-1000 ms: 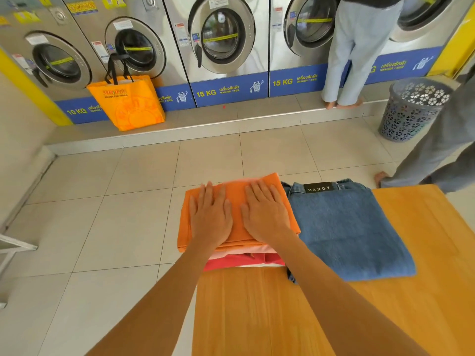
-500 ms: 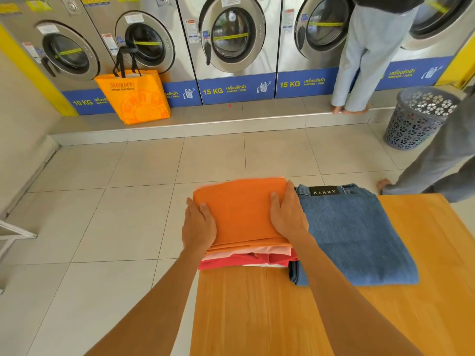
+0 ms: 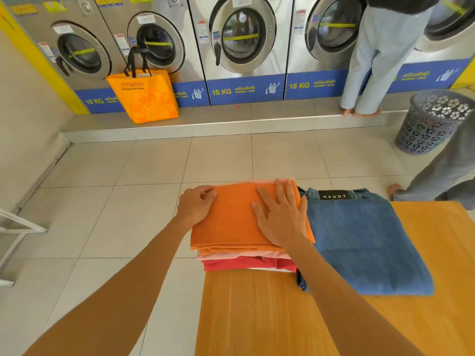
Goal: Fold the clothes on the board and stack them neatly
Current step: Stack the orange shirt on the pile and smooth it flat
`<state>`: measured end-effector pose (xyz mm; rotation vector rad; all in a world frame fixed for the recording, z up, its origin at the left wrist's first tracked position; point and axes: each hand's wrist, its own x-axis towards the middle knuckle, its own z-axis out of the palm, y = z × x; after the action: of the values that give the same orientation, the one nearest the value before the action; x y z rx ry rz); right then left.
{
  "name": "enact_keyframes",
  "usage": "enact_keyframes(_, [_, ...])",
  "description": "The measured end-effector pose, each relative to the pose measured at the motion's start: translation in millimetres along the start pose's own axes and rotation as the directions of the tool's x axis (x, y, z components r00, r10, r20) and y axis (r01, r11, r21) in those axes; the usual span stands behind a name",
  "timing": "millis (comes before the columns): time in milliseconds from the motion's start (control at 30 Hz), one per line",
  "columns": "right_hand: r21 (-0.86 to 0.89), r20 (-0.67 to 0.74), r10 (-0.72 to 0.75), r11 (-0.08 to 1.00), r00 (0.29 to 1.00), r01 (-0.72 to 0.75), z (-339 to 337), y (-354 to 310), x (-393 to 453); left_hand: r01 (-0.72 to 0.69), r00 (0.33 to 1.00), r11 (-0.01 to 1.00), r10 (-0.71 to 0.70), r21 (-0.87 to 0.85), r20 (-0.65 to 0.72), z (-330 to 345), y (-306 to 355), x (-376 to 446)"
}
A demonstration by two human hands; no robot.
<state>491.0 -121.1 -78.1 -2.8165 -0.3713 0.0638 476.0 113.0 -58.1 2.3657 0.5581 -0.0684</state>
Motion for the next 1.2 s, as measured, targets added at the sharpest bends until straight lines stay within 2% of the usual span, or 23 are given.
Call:
enact_keyframes(67, [-0.015,0.013,-0.005,1.0,1.0,0.005,1.1,-0.4,2.3,0.099,0.986,0.99,-0.084,-0.102,0.147,-7.4,0.7,6.2])
enact_keyframes(133, [-0.014,0.016,-0.002,1.0,1.0,0.002,0.2,-2.7,2.0,0.155,0.966,0.978,-0.119,-0.143,0.23,-13.7,2.3,12.1])
enact_keyframes(200, [-0.01,0.015,0.007,1.0,1.0,-0.007,1.0,-3.4,1.0,0.169,0.964,0.969,-0.125,-0.179,0.236,-17.8,1.7,18.4])
enact_keyframes(333, [-0.021,0.031,0.021,1.0,0.999,-0.02,0.7,-3.5,2.5,0.079,0.992,0.971,-0.054,-0.225,0.117,-22.1,1.9,23.9])
enact_keyframes(400, [-0.023,0.029,0.019,1.0,0.999,-0.019,1.1,-4.1,2.8,0.069,0.994,0.972,-0.047,-0.224,0.103,-22.3,5.1,24.5])
enact_keyframes(533, [-0.014,0.017,0.022,1.0,1.0,-0.022,1.1,-3.6,1.8,0.16,0.946,0.986,-0.137,-0.055,0.292,-23.3,6.8,27.1])
enact_keyframes(600, [-0.011,0.015,0.023,1.0,1.0,-0.023,1.2,-3.6,2.3,0.203,0.914,0.978,-0.168,-0.058,0.368,-26.4,4.1,29.3])
enact_keyframes(800, [-0.01,0.001,0.031,0.999,1.0,-0.031,4.1,-3.4,3.2,0.173,0.934,0.963,-0.094,-0.205,0.345,-34.9,-1.9,37.3])
enact_keyframes(867, [-0.008,-0.003,0.032,0.999,0.999,-0.032,5.3,-3.4,3.3,0.225,0.897,0.949,-0.114,-0.221,0.427,-38.5,1.0,36.7])
enact_keyframes(967, [-0.003,-0.004,0.035,0.999,0.999,-0.035,6.2,-3.5,3.5,0.297,0.816,0.943,-0.168,-0.153,0.553,-39.3,4.7,34.0])
enact_keyframes(1067, [-0.002,-0.003,0.035,0.999,0.999,-0.035,6.4,-3.7,3.3,0.342,0.823,0.921,-0.197,-0.187,0.532,-36.9,6.2,32.4])
enact_keyframes(1200, [0.009,-0.017,0.041,0.999,0.999,-0.041,7.8,-3.3,3.2,0.371,0.899,0.865,-0.242,-0.339,0.366,-29.5,2.7,31.9])
